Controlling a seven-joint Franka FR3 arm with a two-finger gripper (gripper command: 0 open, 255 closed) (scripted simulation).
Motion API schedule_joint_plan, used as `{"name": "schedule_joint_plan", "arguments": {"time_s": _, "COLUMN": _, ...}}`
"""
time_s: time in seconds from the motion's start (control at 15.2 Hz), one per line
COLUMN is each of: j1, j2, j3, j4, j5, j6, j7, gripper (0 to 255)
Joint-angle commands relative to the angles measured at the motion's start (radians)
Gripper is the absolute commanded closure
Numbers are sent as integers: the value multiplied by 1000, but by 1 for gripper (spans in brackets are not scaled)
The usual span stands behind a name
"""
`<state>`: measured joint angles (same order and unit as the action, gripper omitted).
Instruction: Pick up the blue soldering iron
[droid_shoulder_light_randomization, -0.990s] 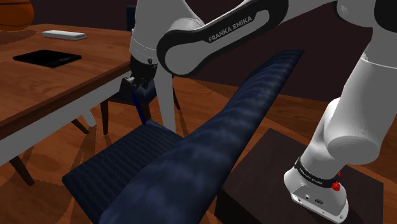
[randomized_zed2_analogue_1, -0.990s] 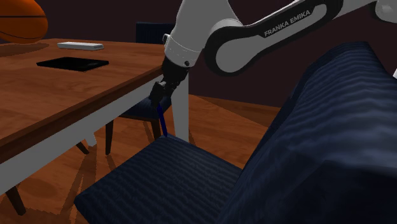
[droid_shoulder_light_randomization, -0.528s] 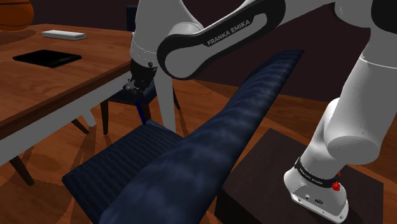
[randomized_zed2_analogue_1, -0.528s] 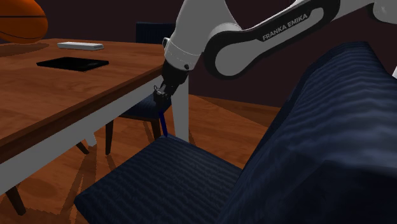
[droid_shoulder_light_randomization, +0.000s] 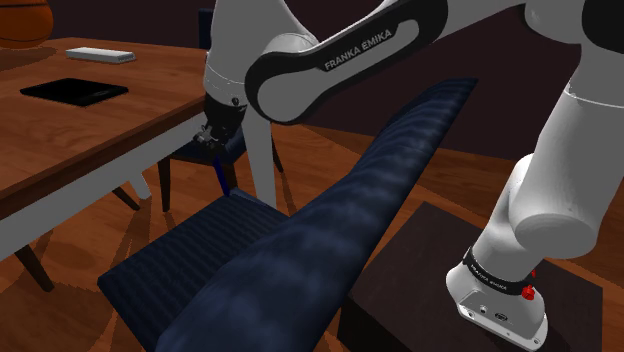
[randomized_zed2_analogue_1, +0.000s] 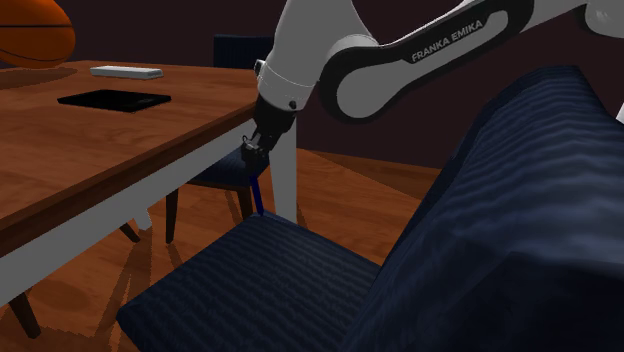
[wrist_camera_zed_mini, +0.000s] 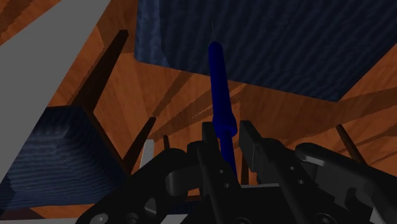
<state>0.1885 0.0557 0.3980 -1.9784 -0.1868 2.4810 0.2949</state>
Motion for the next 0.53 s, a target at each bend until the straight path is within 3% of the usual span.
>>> {"name": "schedule_joint_plan", "arguments": {"time_s": 0.0, "j1": 0, "j2": 4, "j3": 1, "j4": 19, "j5": 9, "j6": -20, "j7": -9, "gripper": 255}}
{"name": "schedule_joint_plan", "arguments": {"time_s": 0.46, "j1": -2, "j2": -19, "j3": 4, "j4": 87, "j5": 37, "j6": -108, "j7": -34, "gripper": 255}}
